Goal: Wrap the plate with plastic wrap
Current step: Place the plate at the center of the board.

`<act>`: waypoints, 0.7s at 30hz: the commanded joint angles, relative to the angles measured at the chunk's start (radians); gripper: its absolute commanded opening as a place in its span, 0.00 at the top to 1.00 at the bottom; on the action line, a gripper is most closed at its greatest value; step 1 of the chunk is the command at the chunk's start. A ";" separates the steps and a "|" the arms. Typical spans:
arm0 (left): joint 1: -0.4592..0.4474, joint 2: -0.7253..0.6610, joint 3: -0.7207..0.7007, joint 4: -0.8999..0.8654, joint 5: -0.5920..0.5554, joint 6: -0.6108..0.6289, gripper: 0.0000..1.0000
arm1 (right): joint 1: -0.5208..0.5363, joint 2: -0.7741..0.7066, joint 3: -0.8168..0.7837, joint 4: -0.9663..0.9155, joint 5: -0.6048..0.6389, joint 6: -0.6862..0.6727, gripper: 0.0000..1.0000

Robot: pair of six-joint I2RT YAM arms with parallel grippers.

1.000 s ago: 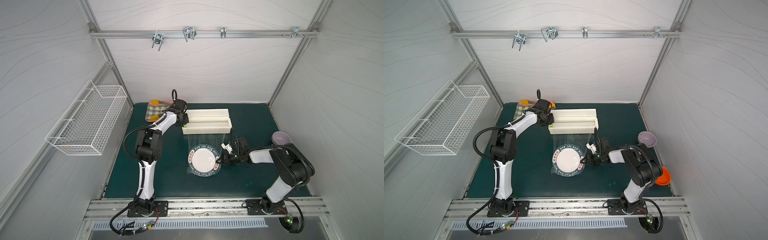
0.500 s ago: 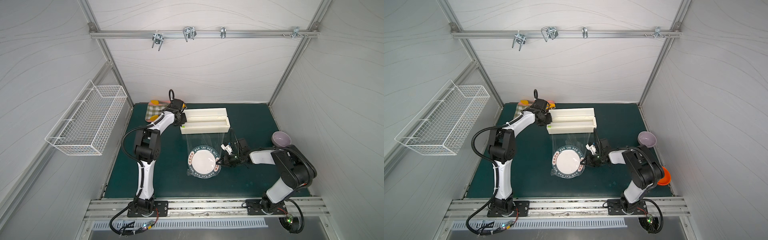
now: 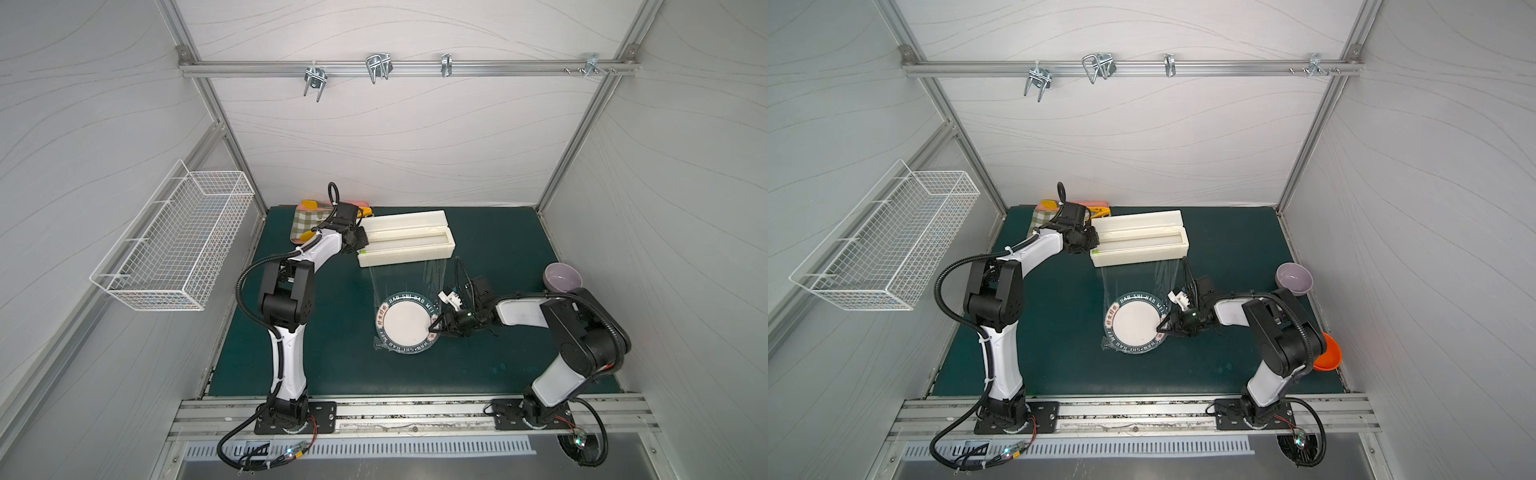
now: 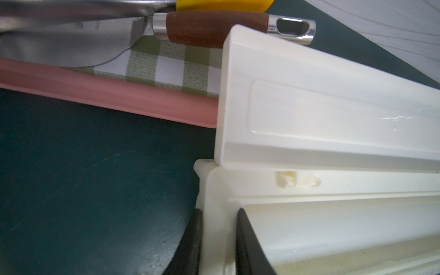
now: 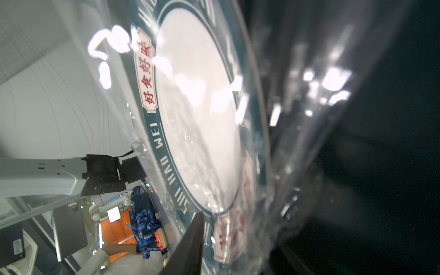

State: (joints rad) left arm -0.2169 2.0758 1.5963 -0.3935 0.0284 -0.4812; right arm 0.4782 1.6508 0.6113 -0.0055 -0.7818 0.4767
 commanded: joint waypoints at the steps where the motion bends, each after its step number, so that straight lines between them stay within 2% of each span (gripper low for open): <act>1: 0.034 0.035 -0.039 -0.038 -0.026 -0.043 0.92 | 0.005 -0.011 -0.033 -0.115 0.066 -0.009 0.50; 6: 0.034 0.032 -0.036 -0.028 0.012 -0.012 0.88 | -0.028 -0.073 -0.038 -0.166 0.119 -0.012 0.25; 11: 0.034 0.010 -0.041 -0.027 0.048 0.022 0.71 | -0.050 -0.185 -0.006 -0.301 0.246 -0.050 0.09; 16: 0.035 -0.037 -0.005 -0.068 0.114 0.056 0.44 | -0.044 -0.291 0.079 -0.435 0.389 -0.085 0.07; 19: 0.044 -0.078 0.017 -0.111 0.154 0.087 0.37 | -0.025 -0.343 0.176 -0.477 0.464 -0.153 0.09; 21: 0.058 -0.096 0.018 -0.136 0.185 0.106 0.37 | 0.000 -0.331 0.271 -0.496 0.494 -0.227 0.12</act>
State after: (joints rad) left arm -0.1715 2.0426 1.5818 -0.4679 0.1528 -0.4202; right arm 0.4507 1.3407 0.7734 -0.4297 -0.3897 0.3660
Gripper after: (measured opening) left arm 0.630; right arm 0.889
